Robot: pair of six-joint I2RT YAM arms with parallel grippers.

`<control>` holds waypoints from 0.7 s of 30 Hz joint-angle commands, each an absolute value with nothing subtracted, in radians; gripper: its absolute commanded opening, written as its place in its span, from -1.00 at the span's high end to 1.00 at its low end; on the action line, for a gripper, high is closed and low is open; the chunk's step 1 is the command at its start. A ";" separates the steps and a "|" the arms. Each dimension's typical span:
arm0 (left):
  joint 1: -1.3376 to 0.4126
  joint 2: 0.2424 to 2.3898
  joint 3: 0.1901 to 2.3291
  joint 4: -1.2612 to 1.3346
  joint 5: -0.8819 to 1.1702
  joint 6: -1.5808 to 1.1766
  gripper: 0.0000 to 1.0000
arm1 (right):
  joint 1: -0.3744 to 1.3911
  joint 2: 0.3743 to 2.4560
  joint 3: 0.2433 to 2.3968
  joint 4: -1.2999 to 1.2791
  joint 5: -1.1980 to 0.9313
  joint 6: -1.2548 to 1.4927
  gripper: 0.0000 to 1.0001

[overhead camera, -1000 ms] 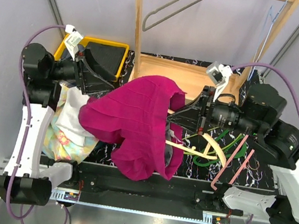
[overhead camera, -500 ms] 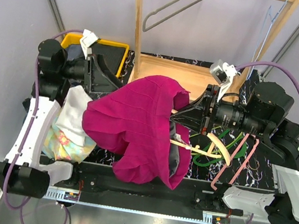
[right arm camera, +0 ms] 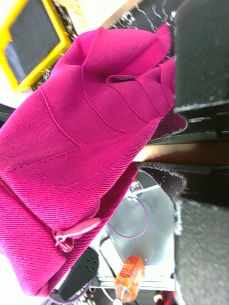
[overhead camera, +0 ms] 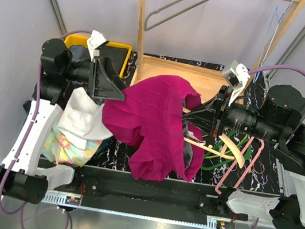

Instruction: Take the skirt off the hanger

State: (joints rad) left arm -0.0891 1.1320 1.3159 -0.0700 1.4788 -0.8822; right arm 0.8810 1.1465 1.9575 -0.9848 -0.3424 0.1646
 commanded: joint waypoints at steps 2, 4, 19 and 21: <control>-0.150 1.077 1.313 -0.083 1.681 -0.856 -0.89 | 0.887 1.173 2.065 -0.821 -0.322 0.111 1.00; -0.159 1.066 1.316 -0.084 1.684 -0.847 -0.71 | 0.887 1.187 2.074 -0.821 -0.315 0.098 1.00; -0.121 1.065 1.244 0.499 1.686 -1.227 1.00 | 0.887 1.157 2.083 -0.870 -0.132 0.038 1.00; -0.072 1.097 1.279 0.508 1.686 -1.220 1.00 | 0.887 1.138 2.048 -0.867 -0.141 0.052 1.00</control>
